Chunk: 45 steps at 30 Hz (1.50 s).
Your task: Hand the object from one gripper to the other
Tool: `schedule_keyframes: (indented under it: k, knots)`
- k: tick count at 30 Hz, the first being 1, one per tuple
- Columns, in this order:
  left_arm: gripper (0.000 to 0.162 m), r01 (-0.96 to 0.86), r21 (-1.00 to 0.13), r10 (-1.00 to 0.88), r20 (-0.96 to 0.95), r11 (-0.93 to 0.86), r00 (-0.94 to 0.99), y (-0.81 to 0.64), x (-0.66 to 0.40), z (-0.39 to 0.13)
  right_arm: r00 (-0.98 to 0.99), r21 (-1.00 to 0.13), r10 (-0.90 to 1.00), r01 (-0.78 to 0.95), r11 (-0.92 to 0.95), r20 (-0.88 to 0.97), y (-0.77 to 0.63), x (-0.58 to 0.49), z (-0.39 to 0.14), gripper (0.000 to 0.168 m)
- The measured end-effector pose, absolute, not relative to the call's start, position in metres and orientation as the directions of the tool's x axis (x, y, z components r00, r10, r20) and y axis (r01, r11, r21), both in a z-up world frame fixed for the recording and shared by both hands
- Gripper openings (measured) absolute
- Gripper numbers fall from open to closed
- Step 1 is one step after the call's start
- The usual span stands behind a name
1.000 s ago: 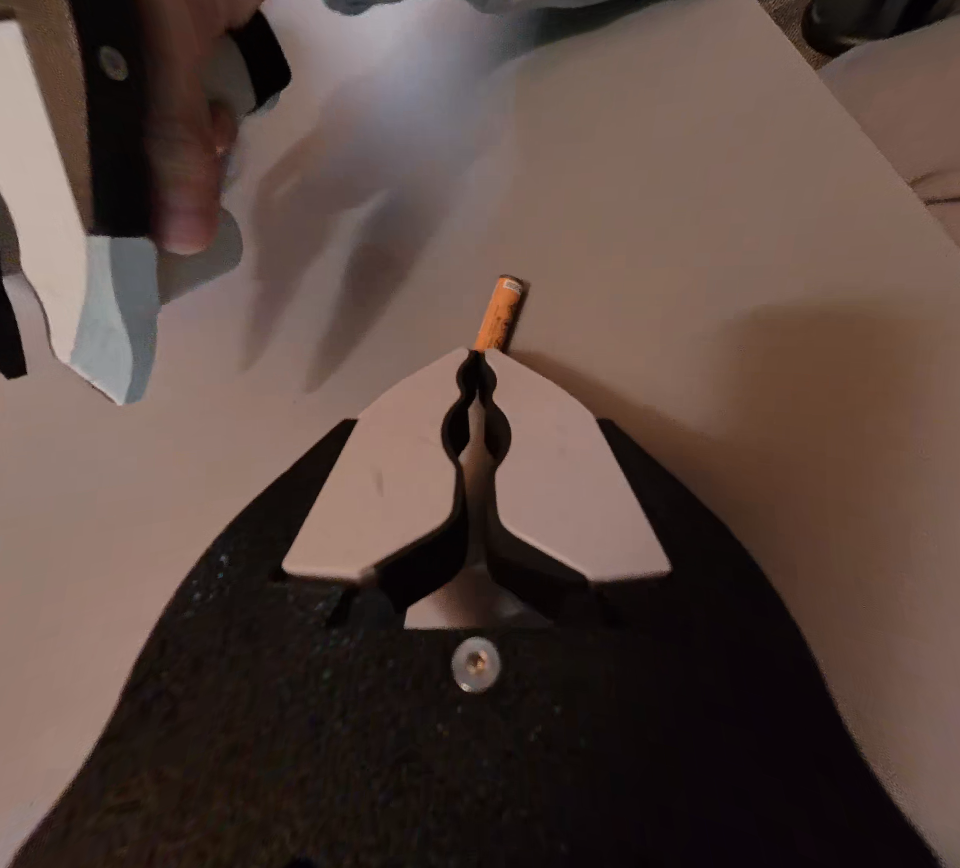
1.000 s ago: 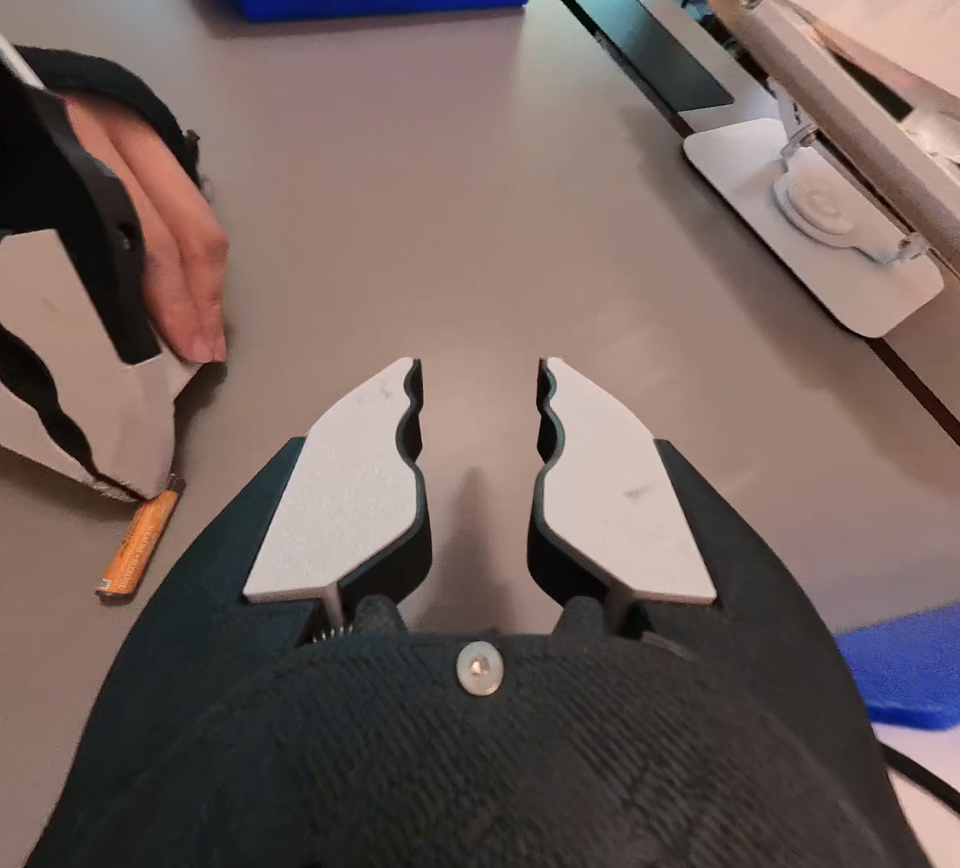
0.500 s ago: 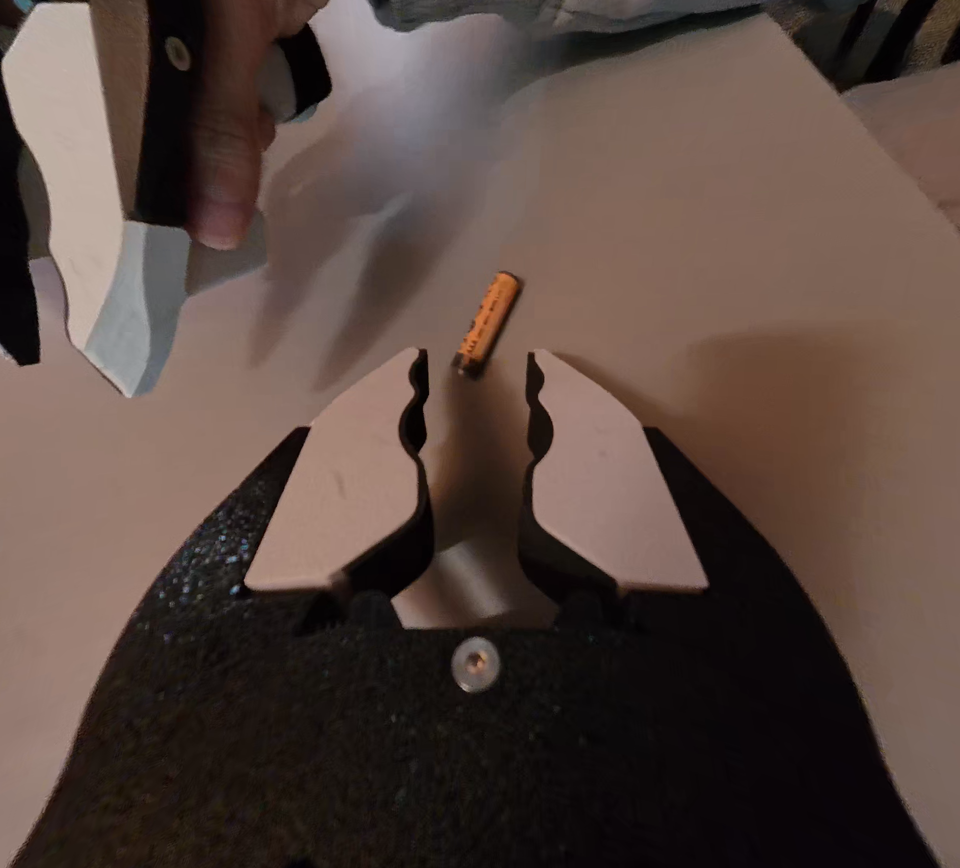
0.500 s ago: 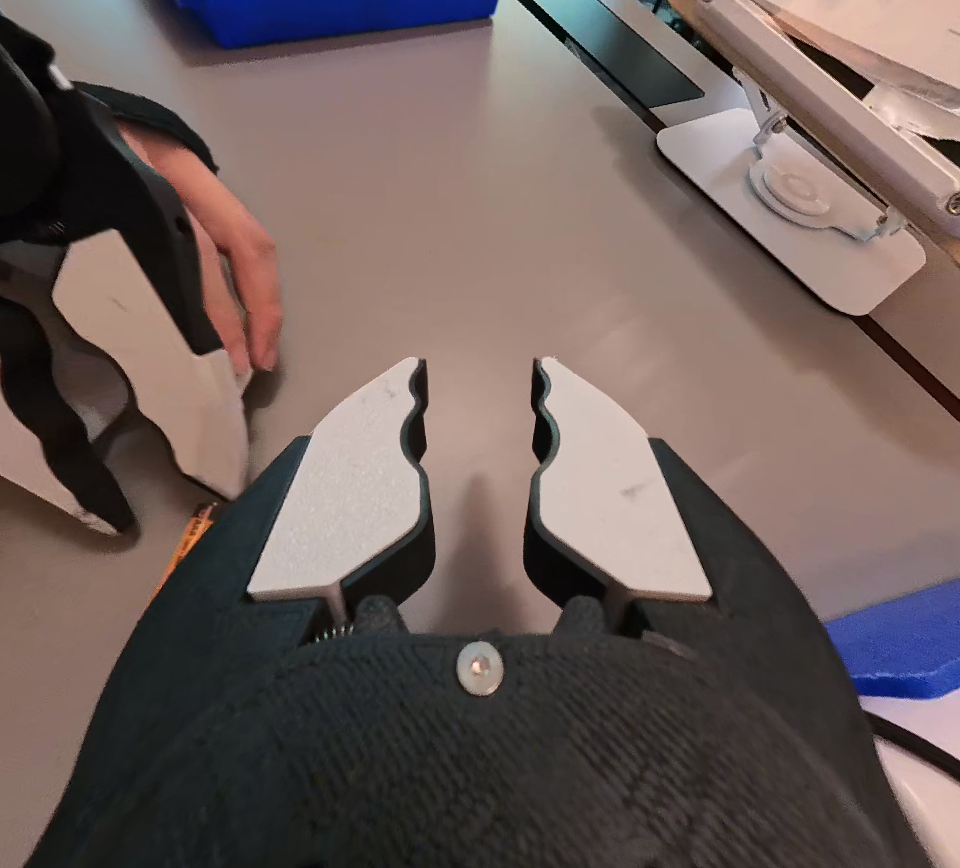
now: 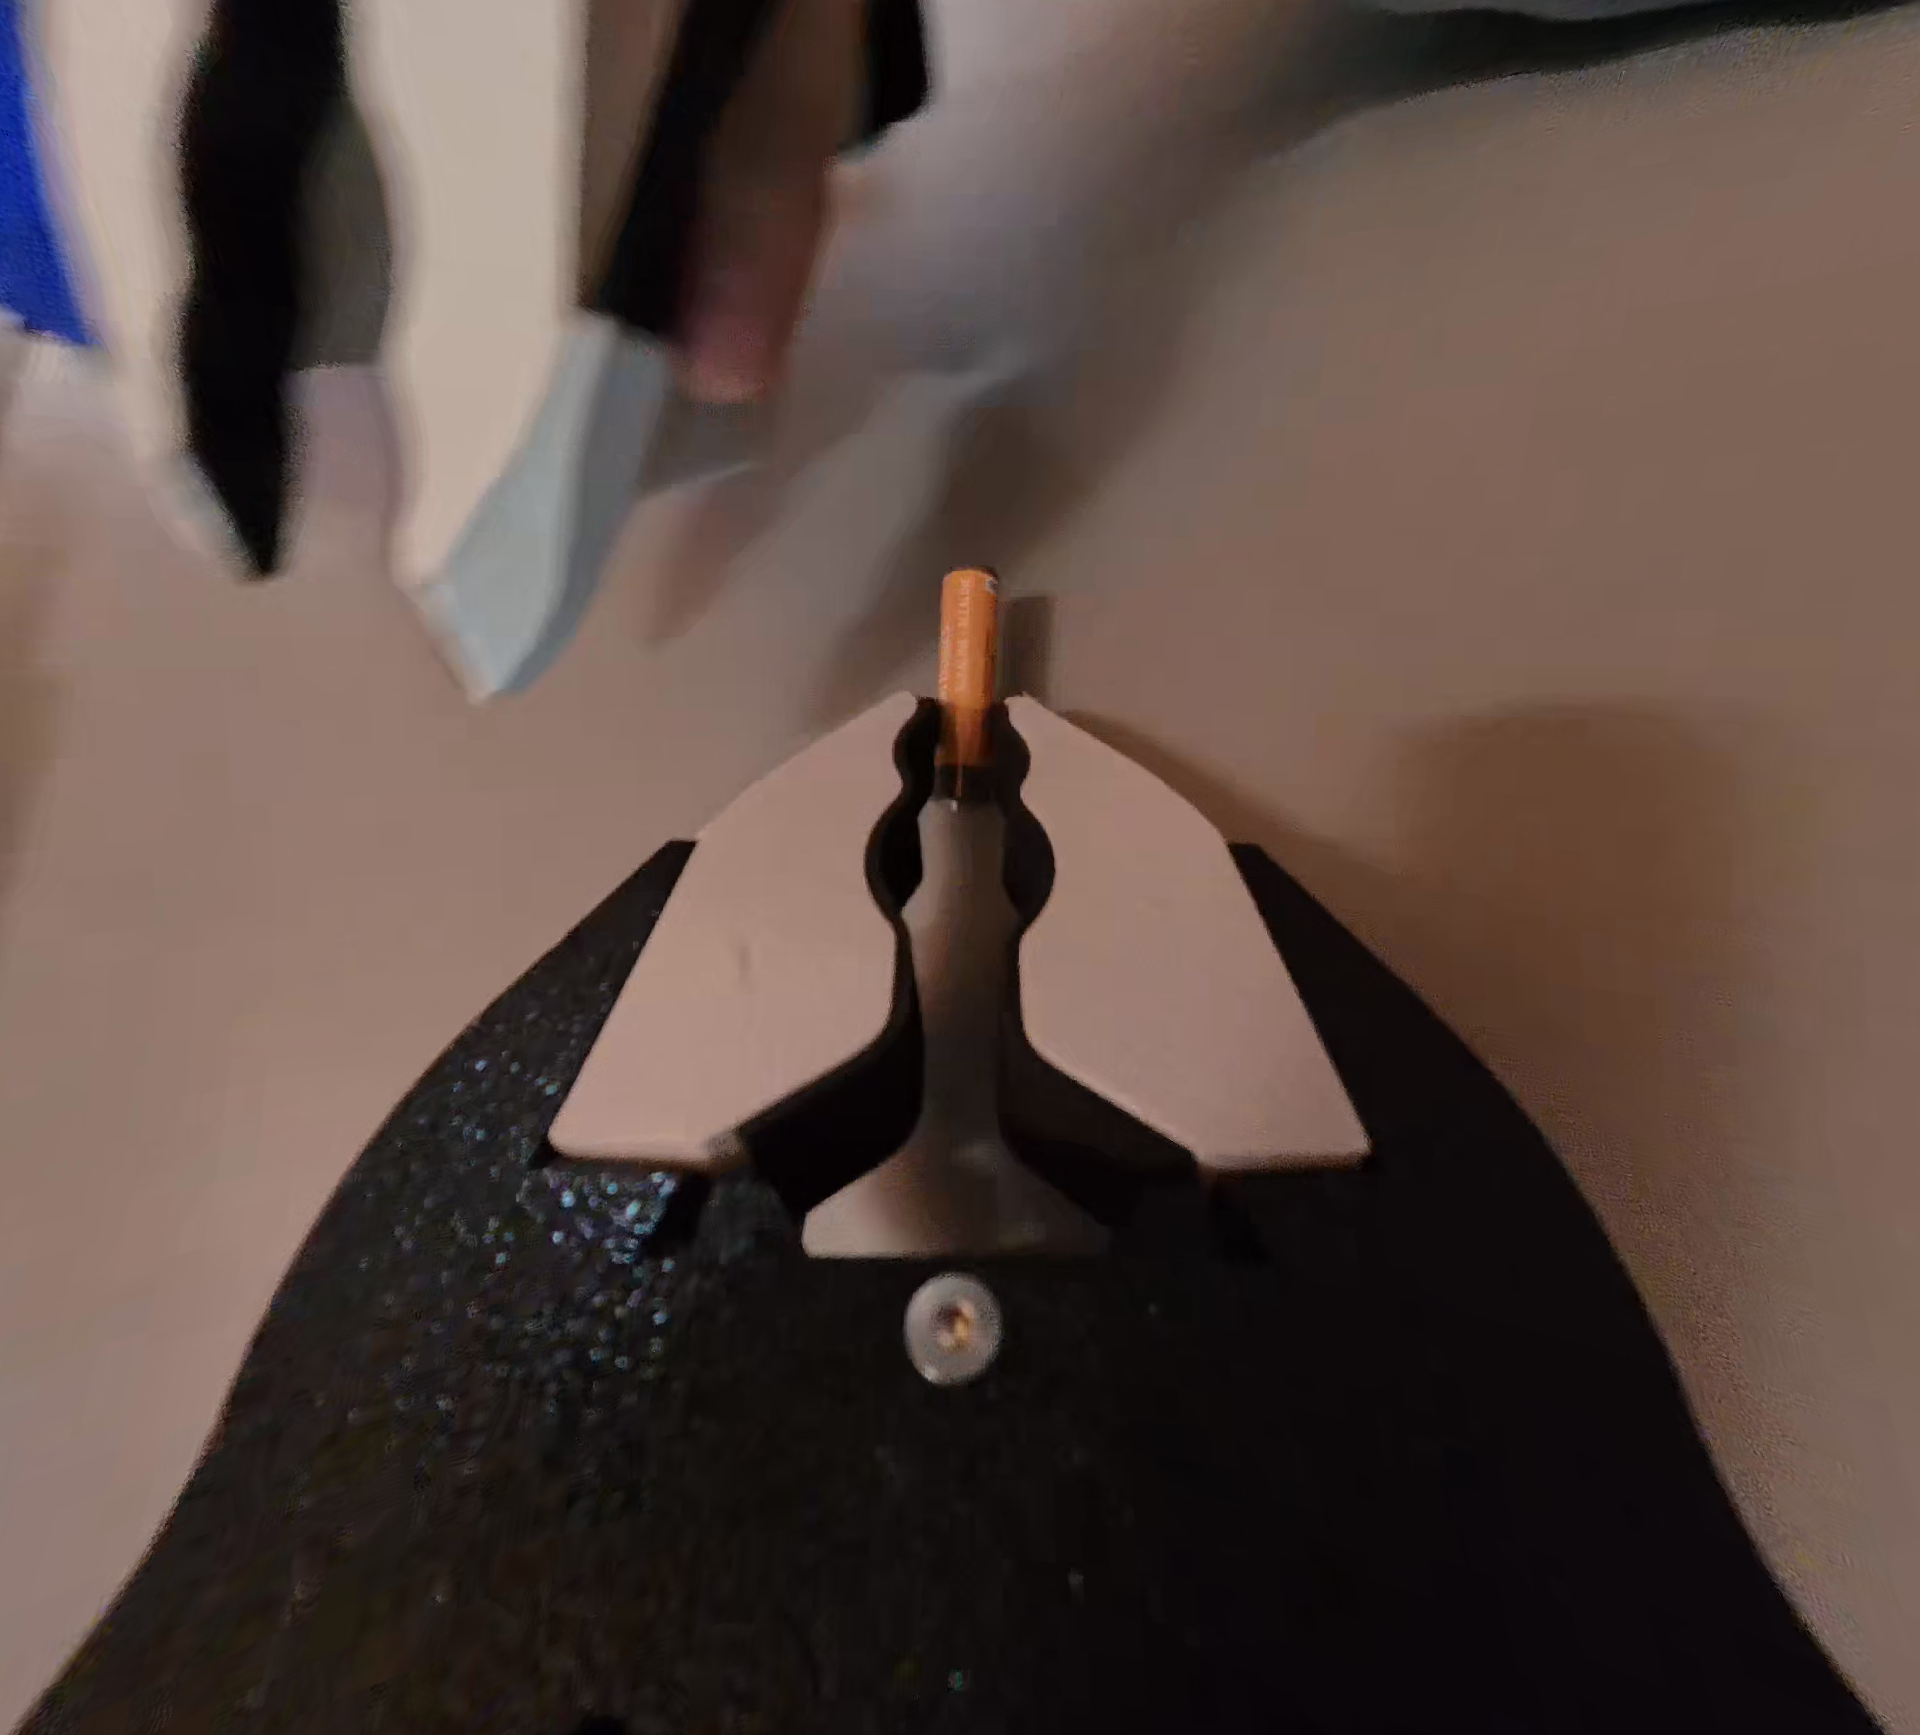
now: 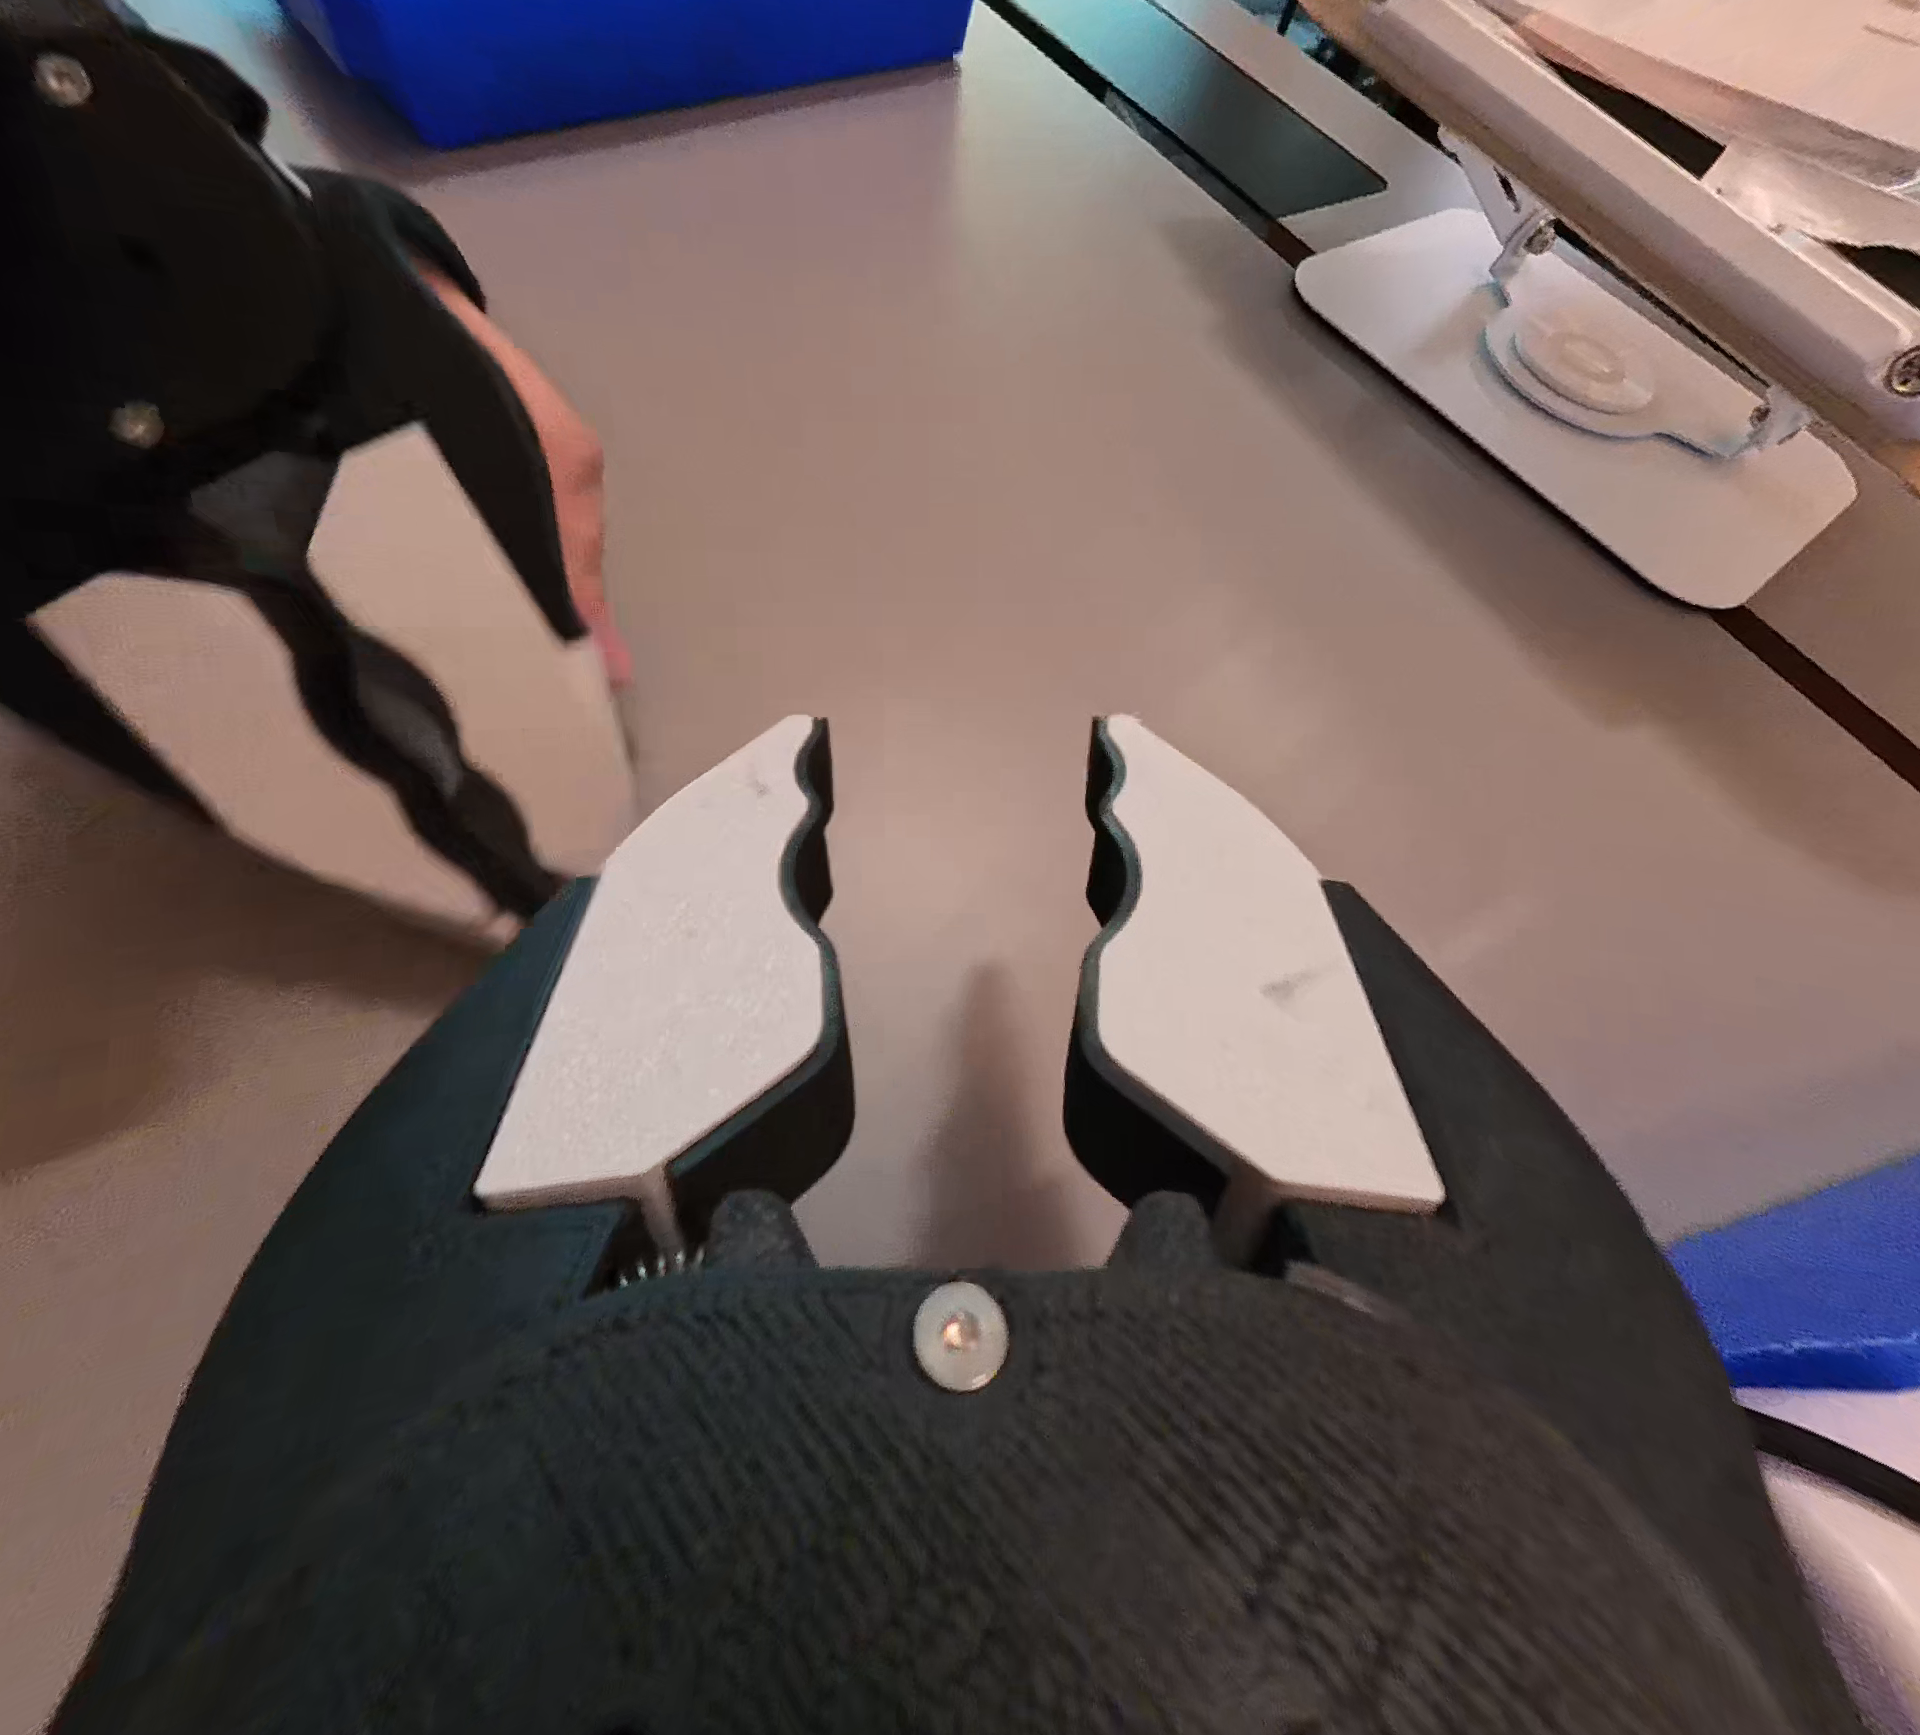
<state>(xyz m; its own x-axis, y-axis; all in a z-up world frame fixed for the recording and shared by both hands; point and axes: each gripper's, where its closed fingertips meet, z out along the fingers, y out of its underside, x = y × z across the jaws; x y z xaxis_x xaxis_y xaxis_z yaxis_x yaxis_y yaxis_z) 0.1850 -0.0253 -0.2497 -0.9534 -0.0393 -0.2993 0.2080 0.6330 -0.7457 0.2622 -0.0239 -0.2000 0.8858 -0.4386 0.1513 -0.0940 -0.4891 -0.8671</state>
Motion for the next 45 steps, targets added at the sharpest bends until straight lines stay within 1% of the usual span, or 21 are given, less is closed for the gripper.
schedule_keyframes:
  k: [2,6,9,12,15,19,21,22,27,32,37,39,40,41,42,43,45]
  knots:
    - [0.010,0.231,-0.774,-0.178,-0.404,0.590,-0.897,-0.006,0.207,-0.232,0.901,-0.897,-0.426,-0.116,-0.426,0.086,-0.020,0.257,-0.192,0.049]
    - [0.010,0.353,-0.803,-0.392,-0.557,0.481,-0.732,0.018,0.233,-0.185,0.942,-0.942,-0.281,-0.251,-0.223,-0.184,0.000,0.229,-0.166,0.054]
    - [0.010,0.447,-0.757,-0.435,-0.645,0.476,-0.628,0.020,0.232,-0.168,0.928,-0.933,-0.226,-0.331,-0.143,-0.295,0.008,0.221,-0.156,0.049]
    - [0.010,0.516,-0.683,-0.399,-0.726,0.517,-0.560,0.015,0.227,-0.165,0.911,-0.914,-0.195,-0.390,-0.112,-0.364,0.013,0.217,-0.155,0.038]
    - [0.010,0.547,-0.640,-0.373,-0.764,0.539,-0.526,0.010,0.225,-0.167,0.899,-0.906,-0.198,-0.414,-0.092,-0.391,0.012,0.219,-0.156,0.012]
    - [0.010,0.548,-0.620,-0.354,-0.779,0.562,-0.518,0.010,0.226,-0.171,0.894,-0.895,-0.211,-0.426,-0.131,-0.395,0.011,0.220,-0.166,0.011]
    - [0.010,0.552,-0.612,-0.350,-0.785,0.567,-0.511,0.009,0.226,-0.172,0.889,-0.885,-0.216,-0.440,-0.153,-0.404,0.012,0.220,-0.173,0.016]
    - [0.010,0.549,-0.612,-0.345,-0.784,0.569,-0.516,0.008,0.225,-0.172,0.892,-0.883,-0.198,-0.440,-0.163,-0.407,0.013,0.217,-0.174,0.011]
    - [0.010,0.541,-0.615,-0.346,-0.780,0.574,-0.520,0.010,0.227,-0.174,0.891,-0.883,-0.203,-0.440,-0.163,-0.406,0.016,0.218,-0.175,0.010]
    - [0.010,0.534,-0.594,-0.331,-0.794,0.601,-0.510,0.010,0.229,-0.179,0.895,-0.884,-0.206,-0.432,-0.179,-0.396,0.015,0.220,-0.180,0.010]
    - [0.010,0.523,-0.613,-0.348,-0.780,0.593,-0.520,0.011,0.230,-0.179,0.919,-0.909,-0.217,-0.371,-0.192,-0.329,0.015,0.221,-0.179,0.010]
    - [0.010,0.498,-0.666,-0.381,-0.736,0.555,-0.559,0.012,0.230,-0.177,0.943,-0.936,-0.219,-0.294,-0.195,-0.251,0.015,0.221,-0.174,0.010]
    - [0.015,0.467,-0.721,-0.400,-0.681,0.512,-0.613,0.013,0.229,-0.176,0.958,-0.956,-0.223,-0.223,-0.190,-0.179,0.015,0.222,-0.169,0.010]
    - [0.024,0.412,-0.791,-0.425,-0.597,0.452,-0.681,0.014,0.229,-0.174,0.967,-0.974,-0.239,-0.131,-0.184,-0.085,0.014,0.224,-0.163,0.010]
    - [0.030,0.335,-0.861,-0.448,-0.490,0.381,-0.748,0.016,0.229,-0.171,0.968,-0.983,-0.250,-0.018,-0.184,0.029,0.013,0.224,-0.156,0.010]
    - [0.036,0.245,-0.921,-0.454,-0.365,0.301,-0.813,0.019,0.228,-0.169,0.957,-0.974,-0.240,0.118,-0.193,0.163,0.012,0.221,-0.150,0.010]
    - [0.045,0.017,-0.989,-0.376,-0.072,0.147,-0.924,0.023,0.221,-0.166,0.866,-0.895,-0.237,0.401,-0.196,0.440,0.012,0.212,-0.137,0.011]
